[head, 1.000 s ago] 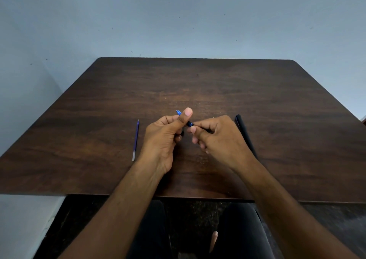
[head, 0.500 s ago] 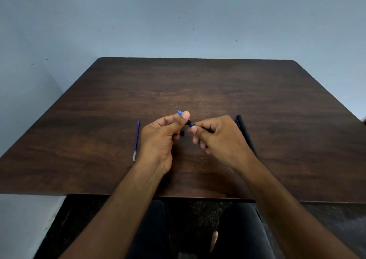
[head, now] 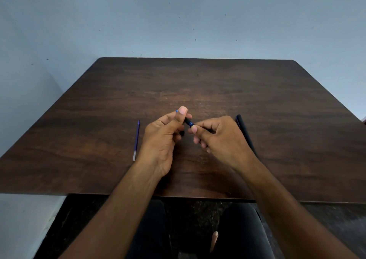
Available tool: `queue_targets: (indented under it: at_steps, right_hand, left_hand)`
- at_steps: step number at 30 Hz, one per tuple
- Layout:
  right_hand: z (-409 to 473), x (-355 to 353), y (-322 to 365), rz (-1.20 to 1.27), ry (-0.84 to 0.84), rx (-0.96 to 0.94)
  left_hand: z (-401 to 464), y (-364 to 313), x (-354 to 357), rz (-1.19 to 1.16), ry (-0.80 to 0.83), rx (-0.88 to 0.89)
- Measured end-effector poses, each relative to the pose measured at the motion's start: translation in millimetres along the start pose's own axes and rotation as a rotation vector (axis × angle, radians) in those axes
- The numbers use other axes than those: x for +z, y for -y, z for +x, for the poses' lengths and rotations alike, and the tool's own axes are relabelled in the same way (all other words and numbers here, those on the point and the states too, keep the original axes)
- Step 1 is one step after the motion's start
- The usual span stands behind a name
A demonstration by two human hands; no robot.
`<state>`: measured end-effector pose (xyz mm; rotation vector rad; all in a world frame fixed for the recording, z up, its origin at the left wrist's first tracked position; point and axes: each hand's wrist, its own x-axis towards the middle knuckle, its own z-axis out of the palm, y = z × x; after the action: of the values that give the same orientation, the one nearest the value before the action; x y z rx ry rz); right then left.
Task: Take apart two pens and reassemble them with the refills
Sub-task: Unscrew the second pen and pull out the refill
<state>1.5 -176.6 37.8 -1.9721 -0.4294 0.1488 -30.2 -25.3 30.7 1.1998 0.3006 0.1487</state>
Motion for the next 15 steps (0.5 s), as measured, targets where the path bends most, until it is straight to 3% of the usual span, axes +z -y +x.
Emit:
queue_targets:
  at_steps: [4, 12, 15]
  right_hand:
    - [0.4, -1.1, -2.7, -0.017, -0.004, 0.0]
    - [-0.3, -0.7, -1.1, -0.003, -0.008, -0.014]
    - [-0.3, -2.0, -2.3, -0.011, 0.0, -0.009]
  left_hand:
    - [0.4, 0.3, -4.3, 0.017, 0.053, 0.028]
    - [7.4, -0.3, 0.6, -0.051, -0.154, 0.044]
    - [9.2, -1.3, 0.6, -0.039, -0.148, 0.035]
